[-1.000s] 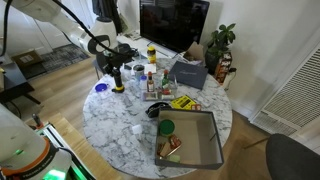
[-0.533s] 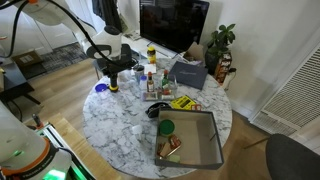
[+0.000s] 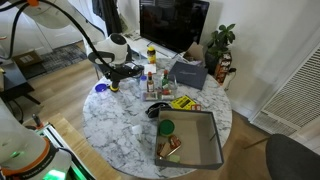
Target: Pick up the torchlight and lay it vertically on the table
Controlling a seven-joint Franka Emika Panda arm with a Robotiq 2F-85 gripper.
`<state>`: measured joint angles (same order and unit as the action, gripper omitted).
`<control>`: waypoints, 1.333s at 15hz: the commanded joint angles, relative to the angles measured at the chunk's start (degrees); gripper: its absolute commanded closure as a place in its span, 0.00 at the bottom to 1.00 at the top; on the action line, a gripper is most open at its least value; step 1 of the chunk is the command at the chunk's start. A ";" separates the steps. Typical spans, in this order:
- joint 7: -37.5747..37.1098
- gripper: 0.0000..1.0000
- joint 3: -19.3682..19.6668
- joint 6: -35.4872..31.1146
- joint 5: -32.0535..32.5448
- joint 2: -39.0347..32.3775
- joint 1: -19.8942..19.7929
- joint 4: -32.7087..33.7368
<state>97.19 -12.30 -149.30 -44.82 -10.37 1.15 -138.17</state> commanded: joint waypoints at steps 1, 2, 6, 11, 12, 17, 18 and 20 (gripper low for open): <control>3.55 0.68 1.43 0.65 -0.85 -0.37 -0.93 -3.32; 3.17 0.68 2.25 0.44 0.88 -0.65 -1.02 -4.01; 0.40 0.68 5.22 -1.29 10.57 -4.40 -1.16 -5.13; -2.87 0.68 5.20 -4.98 19.06 -8.58 -2.48 -4.98; -3.97 0.68 5.30 -5.59 20.93 -9.04 -2.69 -5.09; -8.07 0.68 5.24 -5.90 28.43 -10.98 -3.99 -4.44; -8.73 0.68 5.24 -5.80 29.66 -11.29 -4.14 -4.23; -10.60 0.68 5.56 -5.84 32.44 -11.99 -4.08 -3.72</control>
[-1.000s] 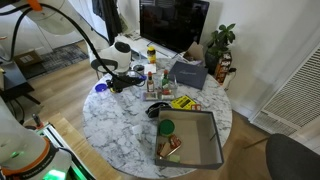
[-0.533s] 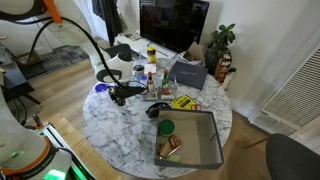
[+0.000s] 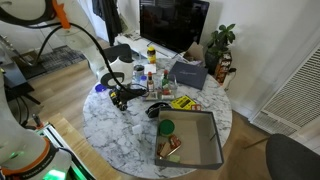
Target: Pick up the torchlight and lay it vertically on the table
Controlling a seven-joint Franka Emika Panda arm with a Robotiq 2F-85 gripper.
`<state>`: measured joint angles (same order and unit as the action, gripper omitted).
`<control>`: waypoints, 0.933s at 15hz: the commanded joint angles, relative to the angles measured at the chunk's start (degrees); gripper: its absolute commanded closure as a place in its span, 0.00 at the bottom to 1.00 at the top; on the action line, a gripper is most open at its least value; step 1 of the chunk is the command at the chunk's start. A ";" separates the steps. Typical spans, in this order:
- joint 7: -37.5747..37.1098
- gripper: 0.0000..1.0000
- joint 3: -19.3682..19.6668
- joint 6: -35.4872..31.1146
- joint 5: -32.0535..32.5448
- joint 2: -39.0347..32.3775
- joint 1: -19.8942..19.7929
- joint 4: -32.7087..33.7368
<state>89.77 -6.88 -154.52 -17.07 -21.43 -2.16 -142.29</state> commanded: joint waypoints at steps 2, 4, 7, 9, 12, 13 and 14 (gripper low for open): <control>-5.80 0.68 0.51 -0.87 7.39 -1.80 -0.40 1.20; -7.73 0.68 0.35 -0.91 9.64 -2.70 -0.42 2.10; -10.40 0.68 0.39 -0.71 12.61 -3.53 -0.40 3.10; -11.17 0.68 -0.30 -1.04 13.23 -3.44 -0.93 3.14; -11.12 0.23 -1.59 -1.09 12.49 -1.41 -1.89 2.06; -10.51 0.23 -2.33 -1.01 11.72 -0.85 -2.46 1.86; -9.51 0.16 -3.84 -0.79 10.02 0.03 -3.63 1.38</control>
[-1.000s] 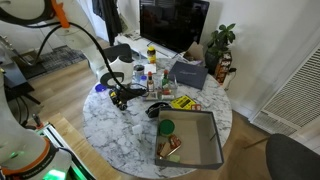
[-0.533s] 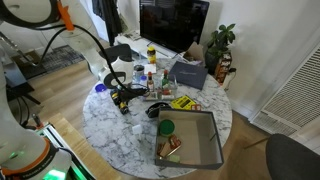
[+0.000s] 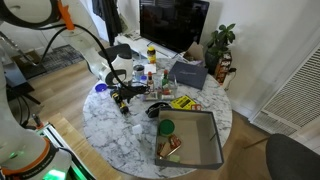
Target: Pick up the torchlight and lay it vertically on the table
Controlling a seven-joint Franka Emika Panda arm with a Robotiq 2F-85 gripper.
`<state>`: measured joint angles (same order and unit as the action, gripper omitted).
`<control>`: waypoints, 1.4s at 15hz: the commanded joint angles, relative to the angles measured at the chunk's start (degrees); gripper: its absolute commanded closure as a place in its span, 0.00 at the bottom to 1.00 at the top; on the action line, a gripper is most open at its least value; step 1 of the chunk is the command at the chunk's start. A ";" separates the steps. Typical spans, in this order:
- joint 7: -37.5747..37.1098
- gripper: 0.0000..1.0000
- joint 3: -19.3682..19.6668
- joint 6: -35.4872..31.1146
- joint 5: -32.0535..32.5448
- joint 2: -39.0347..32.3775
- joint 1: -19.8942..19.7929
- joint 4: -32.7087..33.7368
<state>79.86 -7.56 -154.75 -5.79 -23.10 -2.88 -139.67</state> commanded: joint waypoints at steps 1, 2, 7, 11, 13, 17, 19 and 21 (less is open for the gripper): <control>1.62 0.09 -4.81 -0.45 -3.00 2.43 -4.15 -1.63; 1.93 0.01 -6.20 0.00 -4.56 3.41 -5.12 -2.17; 10.42 0.00 -14.29 -1.01 -18.15 7.91 -10.49 -4.42; 16.76 0.00 -16.47 1.19 -33.79 12.54 -10.79 -4.90; 16.80 0.00 -14.54 3.50 -40.97 15.96 -8.53 -5.71; 11.57 0.00 -7.48 9.88 -42.76 22.55 -3.67 -8.44; 4.60 0.00 -3.65 13.53 -36.94 25.82 -1.92 -10.26; -3.11 0.00 -0.82 16.56 -29.26 28.64 -0.85 -11.57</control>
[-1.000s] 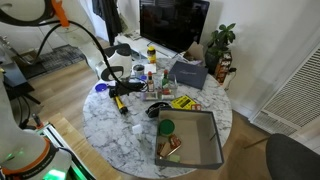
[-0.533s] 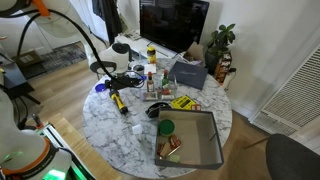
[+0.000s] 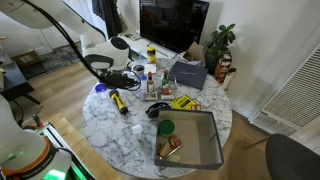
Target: Pick up the torchlight and lay it vertically on the table
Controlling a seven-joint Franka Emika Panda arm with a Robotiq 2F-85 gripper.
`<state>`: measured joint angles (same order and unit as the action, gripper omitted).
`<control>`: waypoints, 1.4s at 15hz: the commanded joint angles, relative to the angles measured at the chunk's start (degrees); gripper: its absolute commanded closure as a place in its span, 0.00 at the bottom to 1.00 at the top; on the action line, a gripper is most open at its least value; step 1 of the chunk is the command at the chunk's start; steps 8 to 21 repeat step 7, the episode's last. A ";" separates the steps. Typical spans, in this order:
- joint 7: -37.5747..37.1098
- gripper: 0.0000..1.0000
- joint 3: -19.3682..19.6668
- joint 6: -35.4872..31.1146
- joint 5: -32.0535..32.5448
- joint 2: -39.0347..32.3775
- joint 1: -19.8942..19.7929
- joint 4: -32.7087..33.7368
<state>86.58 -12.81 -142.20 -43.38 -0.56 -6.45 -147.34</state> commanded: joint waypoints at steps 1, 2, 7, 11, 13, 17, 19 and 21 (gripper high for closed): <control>-10.72 0.00 5.50 5.97 12.40 7.18 3.06 -4.04; -6.51 0.00 6.13 3.26 7.30 2.89 4.33 -1.38; -9.62 0.00 7.66 5.21 11.44 5.78 5.21 -2.80; -9.62 0.00 7.66 5.21 11.44 5.78 5.21 -2.80; -9.62 0.00 7.66 5.21 11.44 5.78 5.21 -2.80; -9.62 0.00 7.66 5.21 11.44 5.78 5.21 -2.80; -9.62 0.00 7.66 5.21 11.44 5.78 5.21 -2.80; -9.62 0.00 7.66 5.21 11.44 5.78 5.21 -2.80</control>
